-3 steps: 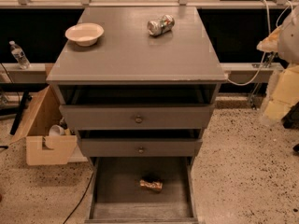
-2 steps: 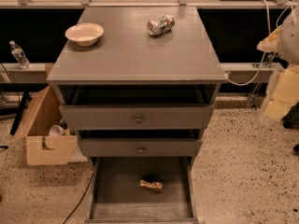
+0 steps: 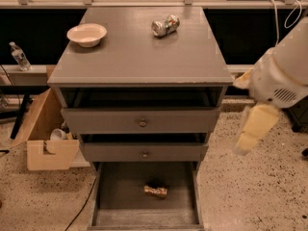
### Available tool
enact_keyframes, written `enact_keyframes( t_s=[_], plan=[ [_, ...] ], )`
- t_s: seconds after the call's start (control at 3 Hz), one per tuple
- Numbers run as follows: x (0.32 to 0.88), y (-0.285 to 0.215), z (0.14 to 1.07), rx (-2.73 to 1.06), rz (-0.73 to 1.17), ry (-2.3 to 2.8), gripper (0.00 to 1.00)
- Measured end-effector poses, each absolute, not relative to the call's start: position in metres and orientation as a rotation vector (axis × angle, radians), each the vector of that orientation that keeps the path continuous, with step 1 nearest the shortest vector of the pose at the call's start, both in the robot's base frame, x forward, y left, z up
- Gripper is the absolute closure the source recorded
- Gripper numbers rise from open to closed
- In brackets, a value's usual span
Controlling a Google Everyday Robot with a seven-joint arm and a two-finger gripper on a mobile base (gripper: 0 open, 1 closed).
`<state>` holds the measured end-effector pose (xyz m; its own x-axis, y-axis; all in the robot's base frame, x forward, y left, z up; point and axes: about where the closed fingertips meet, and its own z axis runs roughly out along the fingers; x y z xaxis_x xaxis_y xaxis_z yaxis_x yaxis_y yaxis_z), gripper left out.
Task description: Pick orange can from bottom drawer and place on counter
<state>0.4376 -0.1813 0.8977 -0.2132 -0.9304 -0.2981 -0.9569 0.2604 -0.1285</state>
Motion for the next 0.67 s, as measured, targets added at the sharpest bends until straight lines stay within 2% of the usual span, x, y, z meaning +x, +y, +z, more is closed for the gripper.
enact_keyframes(
  t_s=[0.33,0.67],
  plan=[
    [0.4388,-0.1479,0.8321,-1.656,0.204,2.240,0.00],
    [0.4388,-0.1479,0.8319,-1.657,0.205,2.239,0.00]
  ],
)
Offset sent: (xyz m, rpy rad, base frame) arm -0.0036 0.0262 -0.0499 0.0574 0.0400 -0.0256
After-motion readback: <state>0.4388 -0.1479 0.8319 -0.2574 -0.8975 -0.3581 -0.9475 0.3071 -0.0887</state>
